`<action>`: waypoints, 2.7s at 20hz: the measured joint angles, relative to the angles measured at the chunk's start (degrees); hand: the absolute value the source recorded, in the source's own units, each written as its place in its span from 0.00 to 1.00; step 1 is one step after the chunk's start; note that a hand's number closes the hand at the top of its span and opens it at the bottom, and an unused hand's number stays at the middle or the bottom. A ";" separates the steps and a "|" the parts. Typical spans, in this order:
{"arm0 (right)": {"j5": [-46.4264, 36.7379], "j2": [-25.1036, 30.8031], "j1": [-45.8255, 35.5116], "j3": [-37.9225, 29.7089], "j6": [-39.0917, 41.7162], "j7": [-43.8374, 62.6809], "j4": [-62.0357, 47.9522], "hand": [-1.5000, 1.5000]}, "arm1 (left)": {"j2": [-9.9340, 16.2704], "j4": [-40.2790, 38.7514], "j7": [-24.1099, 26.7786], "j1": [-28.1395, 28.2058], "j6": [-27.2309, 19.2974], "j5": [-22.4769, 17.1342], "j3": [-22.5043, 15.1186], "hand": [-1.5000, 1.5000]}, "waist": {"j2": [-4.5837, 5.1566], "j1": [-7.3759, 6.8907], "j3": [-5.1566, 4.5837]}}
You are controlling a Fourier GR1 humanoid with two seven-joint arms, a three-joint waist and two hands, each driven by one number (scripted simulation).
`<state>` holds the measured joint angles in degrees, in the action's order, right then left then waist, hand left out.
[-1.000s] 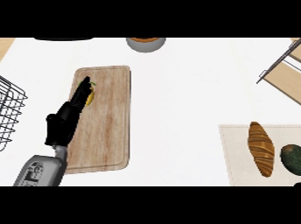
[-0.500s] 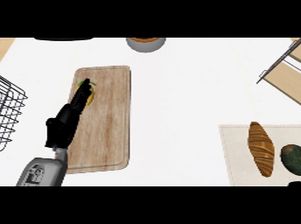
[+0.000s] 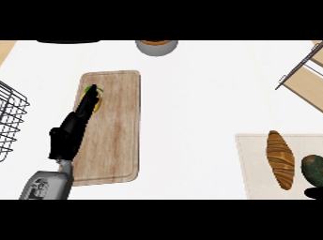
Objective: Pick the squash from the placemat and place it in the tiered shelf
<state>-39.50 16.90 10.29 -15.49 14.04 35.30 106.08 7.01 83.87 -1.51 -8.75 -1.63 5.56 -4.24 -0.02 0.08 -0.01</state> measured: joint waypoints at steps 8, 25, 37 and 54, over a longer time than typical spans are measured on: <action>-1.81 -1.56 -1.45 -1.30 -1.53 -5.07 -6.16 0.00 | -1.34 0.93 -0.76 0.28 0.58 1.49 0.23 0.50 | 0.01 -0.02 0.00; -9.75 -2.13 0.17 1.05 -4.66 -12.64 -9.75 1.00 | -2.34 2.10 -1.10 0.94 1.82 2.62 1.62 0.50 | -0.19 0.00 -0.42; -21.54 -15.02 -27.47 11.55 -13.16 20.70 -18.46 1.00 | -3.19 -0.74 -0.75 -2.76 3.16 2.90 0.78 0.50 | 0.75 -3.67 -0.07; -42.51 -16.64 -58.74 15.26 -27.57 32.38 -28.67 1.00 | -3.09 -1.93 -0.32 -2.25 2.26 3.34 1.84 0.50 | -0.05 -1.20 -0.09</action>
<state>-82.01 0.26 -48.44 -0.23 -13.52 67.68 77.42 3.92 81.94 -1.83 -11.00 0.63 8.90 -2.40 -0.07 -1.11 -0.09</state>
